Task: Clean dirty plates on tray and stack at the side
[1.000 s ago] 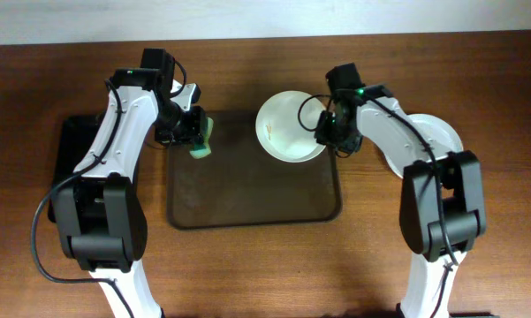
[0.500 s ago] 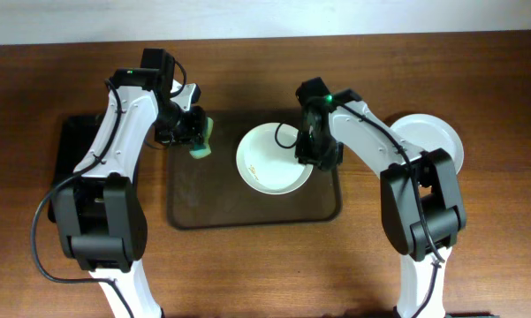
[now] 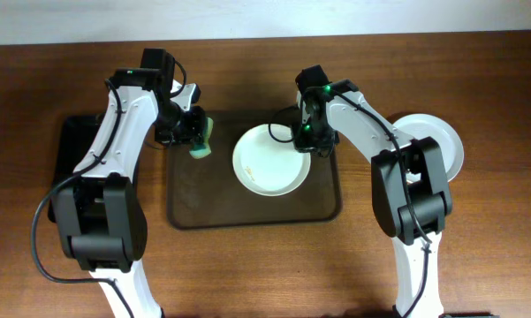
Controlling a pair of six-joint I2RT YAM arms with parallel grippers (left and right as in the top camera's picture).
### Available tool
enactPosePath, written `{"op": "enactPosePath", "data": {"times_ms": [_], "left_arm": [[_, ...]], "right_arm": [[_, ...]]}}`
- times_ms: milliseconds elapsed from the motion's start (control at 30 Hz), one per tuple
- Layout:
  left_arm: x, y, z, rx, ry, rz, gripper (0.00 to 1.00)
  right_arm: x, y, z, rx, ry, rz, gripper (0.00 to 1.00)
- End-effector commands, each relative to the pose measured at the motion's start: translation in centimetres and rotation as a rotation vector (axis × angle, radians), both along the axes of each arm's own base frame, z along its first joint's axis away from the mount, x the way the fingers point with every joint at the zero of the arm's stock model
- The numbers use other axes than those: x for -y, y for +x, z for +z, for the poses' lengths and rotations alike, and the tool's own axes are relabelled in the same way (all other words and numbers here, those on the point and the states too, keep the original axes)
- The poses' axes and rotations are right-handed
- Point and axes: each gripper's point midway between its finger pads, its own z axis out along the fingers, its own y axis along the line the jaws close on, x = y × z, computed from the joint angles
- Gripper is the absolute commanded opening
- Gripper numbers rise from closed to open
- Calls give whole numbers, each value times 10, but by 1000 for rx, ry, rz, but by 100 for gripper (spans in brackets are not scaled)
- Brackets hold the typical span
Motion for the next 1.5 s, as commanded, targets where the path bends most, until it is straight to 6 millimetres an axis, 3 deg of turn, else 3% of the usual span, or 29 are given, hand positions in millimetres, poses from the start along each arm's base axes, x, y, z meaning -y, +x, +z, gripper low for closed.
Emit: {"op": "enactPosePath", "data": {"times_ms": [0,100,267,367,567,800,900,1000,1167,1300,1333,1467], "left_arm": [[0,3,4,19,1,-20,0],[1,2,4,16,0,-24,0],[33,-3,3,29,8,-102,0],[38,10,-15,119,144,-142,0],[54,32,-62,326,154,-306,0],[78,59,-63,479,148,-323,0],[66,76,-89,504,246,-289,0],[68,79,-97,508,245,-289,0],[56,62,-96,404,261,-294,0],[38,51,-52,326,269,-277,0],[41,39,-45,277,241,-292,0],[44,-13,-57,57,167,-332,0]], "right_arm": [[-9,-15,-10,-98,37,-159,4],[-11,-35,-25,-179,-9,-374,4],[-30,-44,-34,-171,-5,-372,4],[-31,-44,-34,-168,-4,-368,4],[-31,-43,-34,-162,-6,-354,4],[-31,-42,-35,-155,-9,-353,4],[-30,-43,-35,-155,-11,-346,4],[-30,-42,-35,-152,-9,-346,4],[-30,-41,-36,-147,-11,-344,4],[-30,-40,-36,-143,-8,-344,4],[-31,-40,-36,-142,-7,-344,4],[-31,-40,-36,-141,-6,-344,4]]}}
